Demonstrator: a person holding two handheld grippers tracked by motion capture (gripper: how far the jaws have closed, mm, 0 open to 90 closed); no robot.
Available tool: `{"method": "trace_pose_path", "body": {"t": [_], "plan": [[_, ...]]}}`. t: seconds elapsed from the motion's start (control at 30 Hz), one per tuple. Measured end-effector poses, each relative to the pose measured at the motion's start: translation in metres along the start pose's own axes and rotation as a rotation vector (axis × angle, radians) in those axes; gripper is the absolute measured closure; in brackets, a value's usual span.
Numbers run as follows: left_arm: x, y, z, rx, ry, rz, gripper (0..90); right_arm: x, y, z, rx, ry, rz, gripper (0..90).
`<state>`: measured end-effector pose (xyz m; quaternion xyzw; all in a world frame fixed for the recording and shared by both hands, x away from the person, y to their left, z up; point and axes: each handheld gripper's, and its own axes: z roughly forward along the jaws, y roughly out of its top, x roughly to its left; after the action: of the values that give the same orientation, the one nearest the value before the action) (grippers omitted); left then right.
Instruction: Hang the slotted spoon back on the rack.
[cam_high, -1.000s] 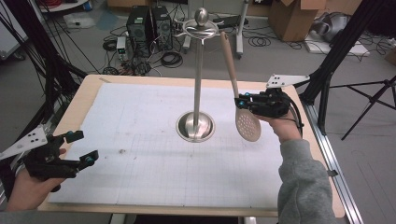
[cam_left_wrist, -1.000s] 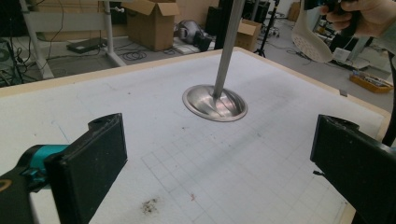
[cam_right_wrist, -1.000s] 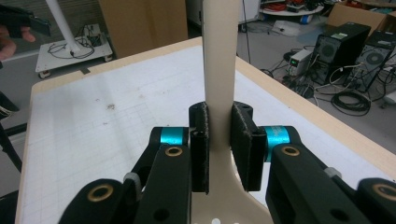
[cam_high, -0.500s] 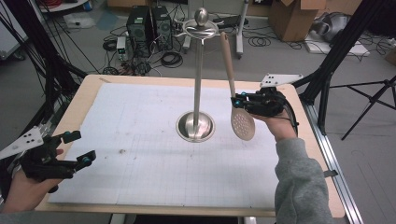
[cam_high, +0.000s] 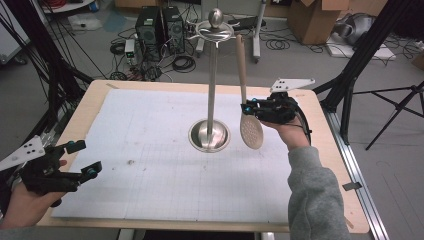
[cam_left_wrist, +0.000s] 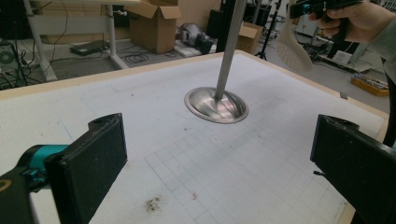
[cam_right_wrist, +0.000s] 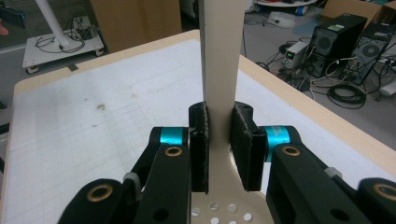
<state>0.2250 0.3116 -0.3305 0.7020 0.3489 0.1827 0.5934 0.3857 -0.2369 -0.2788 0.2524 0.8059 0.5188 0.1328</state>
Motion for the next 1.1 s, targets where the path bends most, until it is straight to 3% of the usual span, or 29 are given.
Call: {"method": "trace_pose_path", "body": {"t": [0.8,1.1], "plan": [[0.0,-0.001,0.0,0.0,0.003,0.0,4.1,0.003,0.002,0.013,0.002,-0.014,0.012,75.8],[0.0,-0.001,0.0,0.0,0.003,0.001,4.1,0.009,0.002,0.011,0.001,-0.035,-0.018,62.5]]}}
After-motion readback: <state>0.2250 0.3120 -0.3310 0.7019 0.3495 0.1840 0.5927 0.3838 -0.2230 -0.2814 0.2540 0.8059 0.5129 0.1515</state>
